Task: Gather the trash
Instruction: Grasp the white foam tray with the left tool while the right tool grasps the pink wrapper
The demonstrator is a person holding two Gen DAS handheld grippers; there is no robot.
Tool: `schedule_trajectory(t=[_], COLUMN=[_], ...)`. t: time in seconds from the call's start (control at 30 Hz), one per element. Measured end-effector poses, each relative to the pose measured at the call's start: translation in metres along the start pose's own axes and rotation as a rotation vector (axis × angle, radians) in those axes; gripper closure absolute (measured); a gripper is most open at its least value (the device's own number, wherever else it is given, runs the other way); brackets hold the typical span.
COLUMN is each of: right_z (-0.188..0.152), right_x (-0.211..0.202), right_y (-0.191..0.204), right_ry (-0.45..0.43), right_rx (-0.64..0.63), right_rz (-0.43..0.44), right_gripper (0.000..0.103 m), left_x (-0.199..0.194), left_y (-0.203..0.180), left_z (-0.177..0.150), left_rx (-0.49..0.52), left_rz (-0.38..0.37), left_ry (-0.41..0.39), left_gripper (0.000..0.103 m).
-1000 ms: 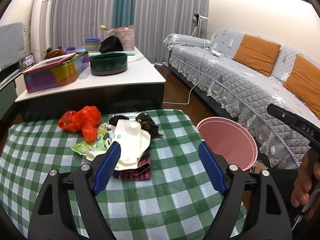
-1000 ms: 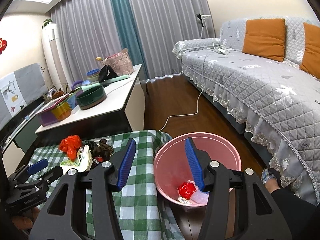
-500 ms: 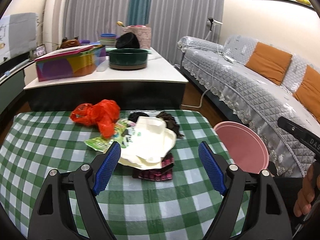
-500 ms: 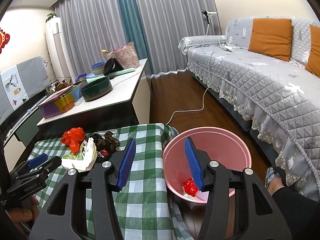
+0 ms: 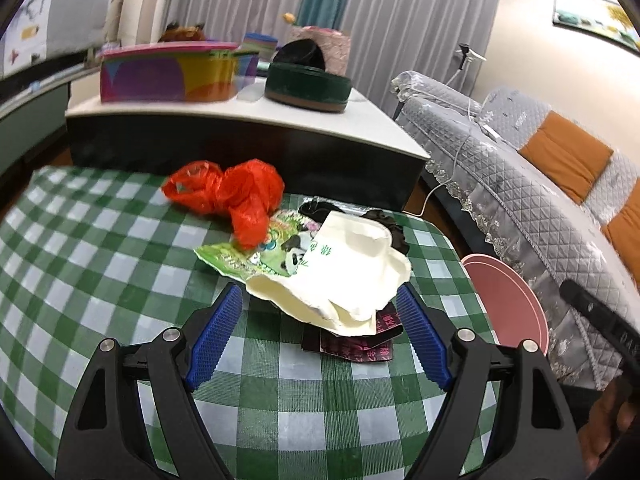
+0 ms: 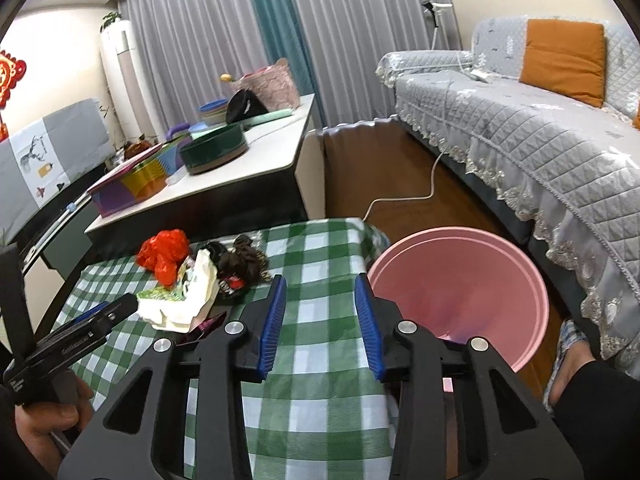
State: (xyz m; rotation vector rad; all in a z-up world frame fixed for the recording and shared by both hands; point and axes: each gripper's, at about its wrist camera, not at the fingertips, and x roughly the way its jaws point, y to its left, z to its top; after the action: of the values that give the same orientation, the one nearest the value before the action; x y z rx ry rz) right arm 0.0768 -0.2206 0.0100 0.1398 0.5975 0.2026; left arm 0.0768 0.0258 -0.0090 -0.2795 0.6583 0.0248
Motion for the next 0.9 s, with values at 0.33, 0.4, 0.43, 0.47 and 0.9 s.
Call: schedule_trajectory(t=[0.33,0.4,0.43,0.47,0.9], right_z=[-0.009,-0.011,-0.013,-0.014,-0.038], right_x=[0.021,0.024,0.026,0.029,0.078], right_y=[0.024,0.028,0.031,0.035,0.084], right_ry=[0.039,0.049,0.055,0.061,0.2], right_rx=[-0.038,-0.036,-0.032,-0.03,-0.032], right_rz=[0.047,0.064,0.08,0.094,0.213], right_gripper=[0.077,0.077,0.077,0.078,0.075], left_x=[0.032,0.036,0.037,0.037,0.022], left_y=[0.02,0.021,0.02,0.02,0.039], left_z=[-0.006,-0.007,-0.007,-0.007,-0.001], left_rx=[-0.161,-0.174,-0.177,-0.179,-0.158], left_rz=[-0.07,-0.081,-0.088,-0.092,-0.078], left_ry=[0.073,0.077,0.079,0.079,0.034], left_gripper=[0.044,0.054,0.058,0.063,0.092])
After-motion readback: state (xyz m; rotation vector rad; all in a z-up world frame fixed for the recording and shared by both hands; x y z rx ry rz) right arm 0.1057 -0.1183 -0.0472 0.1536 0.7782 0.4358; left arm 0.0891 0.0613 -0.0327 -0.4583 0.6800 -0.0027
